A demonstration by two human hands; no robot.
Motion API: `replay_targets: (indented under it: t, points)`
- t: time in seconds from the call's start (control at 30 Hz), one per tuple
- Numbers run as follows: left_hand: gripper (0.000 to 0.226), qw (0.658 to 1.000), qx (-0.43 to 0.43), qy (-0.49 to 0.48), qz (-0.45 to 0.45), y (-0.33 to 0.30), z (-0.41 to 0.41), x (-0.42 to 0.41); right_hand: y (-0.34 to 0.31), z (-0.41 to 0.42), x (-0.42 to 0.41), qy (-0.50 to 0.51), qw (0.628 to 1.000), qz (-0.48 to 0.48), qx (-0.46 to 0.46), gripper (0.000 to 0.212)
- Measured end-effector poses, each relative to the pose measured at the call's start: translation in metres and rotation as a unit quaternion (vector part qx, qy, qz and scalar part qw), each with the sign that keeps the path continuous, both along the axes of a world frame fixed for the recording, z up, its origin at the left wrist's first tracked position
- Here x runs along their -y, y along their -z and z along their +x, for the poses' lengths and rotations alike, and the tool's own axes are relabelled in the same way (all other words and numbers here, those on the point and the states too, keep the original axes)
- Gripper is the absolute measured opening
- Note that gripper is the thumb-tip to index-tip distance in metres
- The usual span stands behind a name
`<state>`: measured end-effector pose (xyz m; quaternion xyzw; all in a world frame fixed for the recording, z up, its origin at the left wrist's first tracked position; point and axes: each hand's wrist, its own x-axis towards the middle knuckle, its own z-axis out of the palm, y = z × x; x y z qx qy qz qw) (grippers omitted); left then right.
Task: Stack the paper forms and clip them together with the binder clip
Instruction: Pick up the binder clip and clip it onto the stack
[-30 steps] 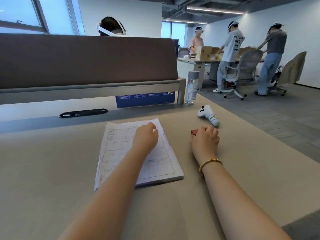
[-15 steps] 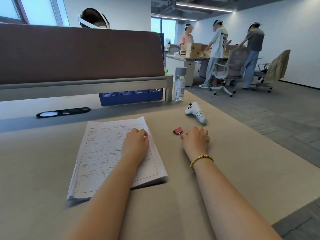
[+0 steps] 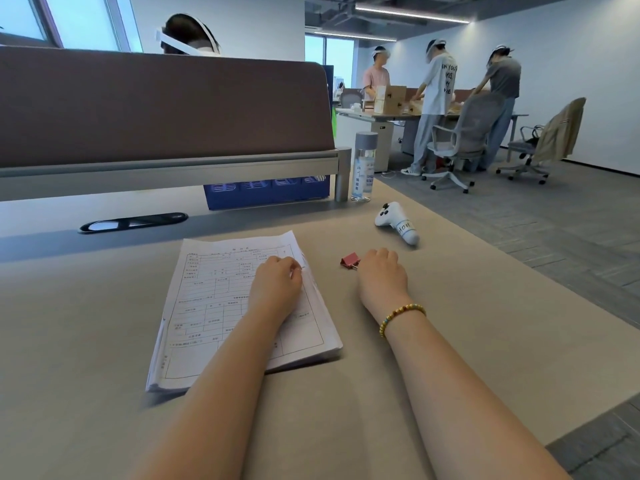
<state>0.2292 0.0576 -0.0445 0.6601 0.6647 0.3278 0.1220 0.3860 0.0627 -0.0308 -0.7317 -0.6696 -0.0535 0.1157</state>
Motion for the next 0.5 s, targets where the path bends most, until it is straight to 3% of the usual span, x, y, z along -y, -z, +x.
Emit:
replay_targets:
  t: [0.2, 0.43, 0.5]
  points:
    - [0.031, 1.0, 0.019, -0.002, 0.005, 0.0011, -0.001, -0.004, 0.0012, 0.0065, -0.0048, 0.01, 0.993, -0.001, -0.118, 0.051]
    - [0.03, 0.999, 0.028, -0.007, 0.013, 0.0028, -0.0016, -0.0079, 0.0002, -0.0004, -0.0057, -0.026, 0.997, 0.0, -0.07, 0.032]
    - [0.03, 0.999, 0.032, -0.008, 0.013, 0.0029, -0.0016, -0.0082, -0.0004, -0.0003, -0.0045, -0.028, 0.995, 0.001, -0.095, 0.029]
